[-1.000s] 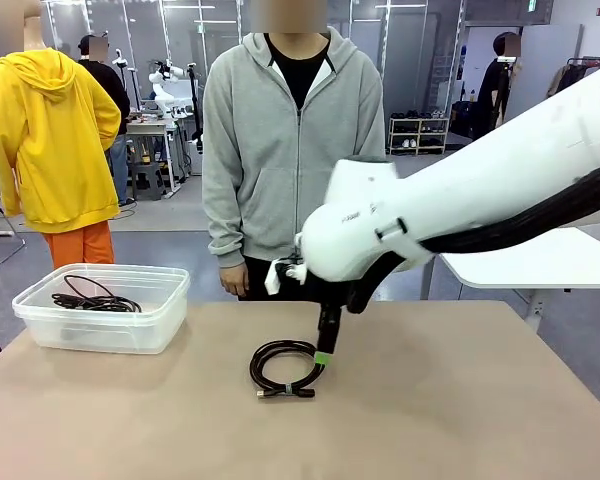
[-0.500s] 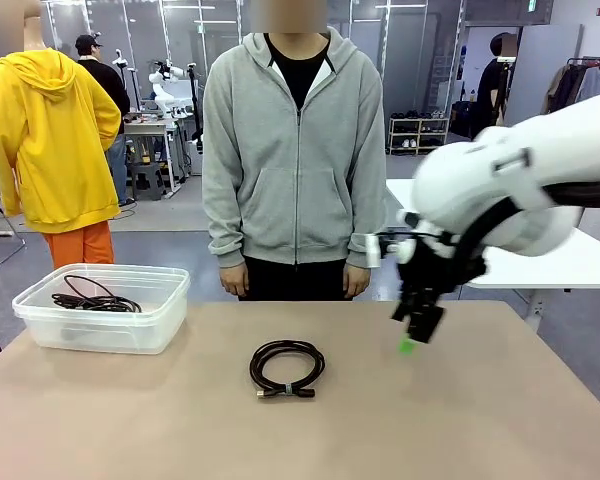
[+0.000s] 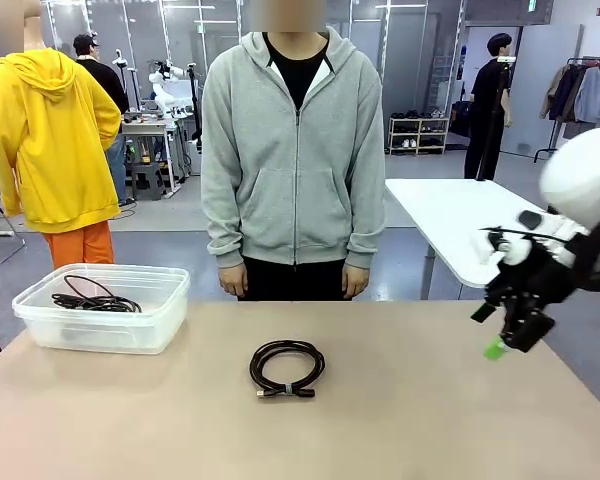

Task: Organize and store the cables.
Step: Place the USB Extension Cable into the Organizing box.

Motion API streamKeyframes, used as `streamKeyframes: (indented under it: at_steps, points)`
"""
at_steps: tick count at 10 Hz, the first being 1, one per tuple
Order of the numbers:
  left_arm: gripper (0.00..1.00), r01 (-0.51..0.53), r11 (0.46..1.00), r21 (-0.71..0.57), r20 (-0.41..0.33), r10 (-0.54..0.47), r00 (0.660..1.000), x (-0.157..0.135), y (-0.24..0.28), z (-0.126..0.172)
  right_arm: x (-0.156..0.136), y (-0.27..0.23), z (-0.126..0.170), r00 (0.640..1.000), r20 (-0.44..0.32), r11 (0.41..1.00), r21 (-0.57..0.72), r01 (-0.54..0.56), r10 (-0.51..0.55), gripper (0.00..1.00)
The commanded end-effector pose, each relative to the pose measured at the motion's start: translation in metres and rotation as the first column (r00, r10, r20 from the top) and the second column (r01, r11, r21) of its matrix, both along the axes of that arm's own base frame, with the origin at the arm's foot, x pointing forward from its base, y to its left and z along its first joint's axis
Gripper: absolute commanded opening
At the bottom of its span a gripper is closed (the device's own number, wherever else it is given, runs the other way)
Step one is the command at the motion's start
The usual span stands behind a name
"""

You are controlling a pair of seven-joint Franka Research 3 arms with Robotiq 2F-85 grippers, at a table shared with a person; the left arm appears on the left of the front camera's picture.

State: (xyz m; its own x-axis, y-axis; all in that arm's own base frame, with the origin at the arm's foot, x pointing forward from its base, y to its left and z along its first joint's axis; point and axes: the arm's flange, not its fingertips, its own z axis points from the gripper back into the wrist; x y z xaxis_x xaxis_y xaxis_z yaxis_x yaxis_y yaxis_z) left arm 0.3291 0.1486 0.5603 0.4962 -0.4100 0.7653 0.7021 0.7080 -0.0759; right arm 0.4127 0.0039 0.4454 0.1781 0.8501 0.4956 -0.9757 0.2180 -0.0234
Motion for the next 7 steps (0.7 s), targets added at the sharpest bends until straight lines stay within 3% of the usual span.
streamKeyframes:
  at_steps: [1,5,7]
  points:
    - [1.00,0.000,1.000,0.000,0.000,0.000,1.000,0.000,0.000,0.000,-0.027,-0.036,-0.002,0.996,0.087,0.994,0.103,-0.026,0.017,1.00]
    - [1.00,0.235,0.963,0.135,-0.086,-0.225,0.971,0.040,-0.080,0.022,-0.088,-0.134,-0.003,0.983,0.178,0.952,0.306,-0.022,-0.034,1.00]
    - [1.00,0.363,0.917,0.167,-0.186,-0.332,0.925,0.066,-0.129,0.014,-0.113,-0.168,-0.007,0.971,0.230,0.931,0.365,-0.024,-0.064,1.00]
